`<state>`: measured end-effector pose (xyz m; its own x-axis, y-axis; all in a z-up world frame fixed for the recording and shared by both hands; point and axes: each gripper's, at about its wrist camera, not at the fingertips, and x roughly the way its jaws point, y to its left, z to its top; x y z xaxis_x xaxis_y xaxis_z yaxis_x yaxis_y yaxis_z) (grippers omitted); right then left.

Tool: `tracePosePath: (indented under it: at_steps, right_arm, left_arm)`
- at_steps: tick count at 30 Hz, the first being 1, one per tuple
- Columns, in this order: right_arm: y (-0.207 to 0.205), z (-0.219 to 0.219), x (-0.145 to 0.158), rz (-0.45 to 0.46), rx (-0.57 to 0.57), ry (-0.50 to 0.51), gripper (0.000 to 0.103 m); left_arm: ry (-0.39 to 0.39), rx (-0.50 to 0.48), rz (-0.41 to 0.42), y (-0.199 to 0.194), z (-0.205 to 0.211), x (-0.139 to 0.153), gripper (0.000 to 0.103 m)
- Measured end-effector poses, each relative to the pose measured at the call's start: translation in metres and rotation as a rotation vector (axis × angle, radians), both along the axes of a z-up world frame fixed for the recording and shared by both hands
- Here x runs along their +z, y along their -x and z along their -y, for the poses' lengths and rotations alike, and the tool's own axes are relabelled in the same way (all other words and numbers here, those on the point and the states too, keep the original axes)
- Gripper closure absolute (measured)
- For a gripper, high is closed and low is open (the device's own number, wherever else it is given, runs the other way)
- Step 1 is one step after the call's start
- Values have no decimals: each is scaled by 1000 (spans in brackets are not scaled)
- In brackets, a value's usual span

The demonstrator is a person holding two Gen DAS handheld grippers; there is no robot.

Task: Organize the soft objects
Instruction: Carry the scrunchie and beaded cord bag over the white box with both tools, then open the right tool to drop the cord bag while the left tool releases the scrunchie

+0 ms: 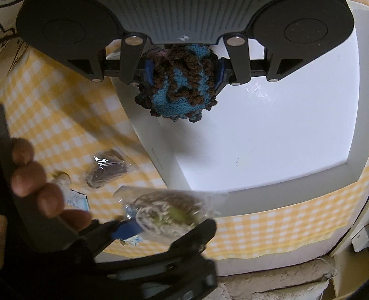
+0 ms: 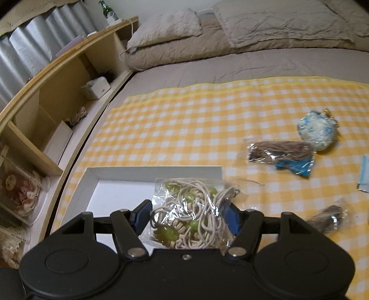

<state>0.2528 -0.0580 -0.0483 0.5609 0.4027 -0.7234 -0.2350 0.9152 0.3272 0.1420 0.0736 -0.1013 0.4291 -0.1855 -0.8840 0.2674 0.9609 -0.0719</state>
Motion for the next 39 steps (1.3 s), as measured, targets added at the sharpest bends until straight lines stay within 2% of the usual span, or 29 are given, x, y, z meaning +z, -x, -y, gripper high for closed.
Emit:
tracePosePath:
  at_steps: [5,10,14,16,24,26,28,31,33,39]
  right_arm:
    - [-8,-17,-11,-24,-4,9,36]
    - [-14,-30,-22,-45,12,25,35]
    - [-19,-37,-32,-54,29,34,28]
    - [-20,-40,-35,-63,39,50,13]
    - [-16,-31,-31,-76,60,68,12]
    - [-15,-27,-28,-68,52,64,17]
    - [-16,-25,-24,-57,48,45,34]
    - [-20,-22,-20,-51,50,16,52]
    - [-23,-23,-25,-77,54,18,58]
    - [-31,-33,-60,-176,70,86,67]
  left_arm:
    - [32,28,3,-4,1,0,54]
    - [35,10,-8,-2,1,-1,54]
    - [30,4,-19,-6,2,-6,53]
    - [30,6,-24,-10,-1,-6,53]
    - [47,36,-17,-21,0,-12,53]
    - [42,30,-16,-22,1,-14,53]
    - [39,23,-17,-22,1,-17,53]
    - [38,17,-20,-20,1,-18,53]
    - [40,21,-24,-19,-1,-18,53]
    - [42,25,-27,-25,0,-21,53]
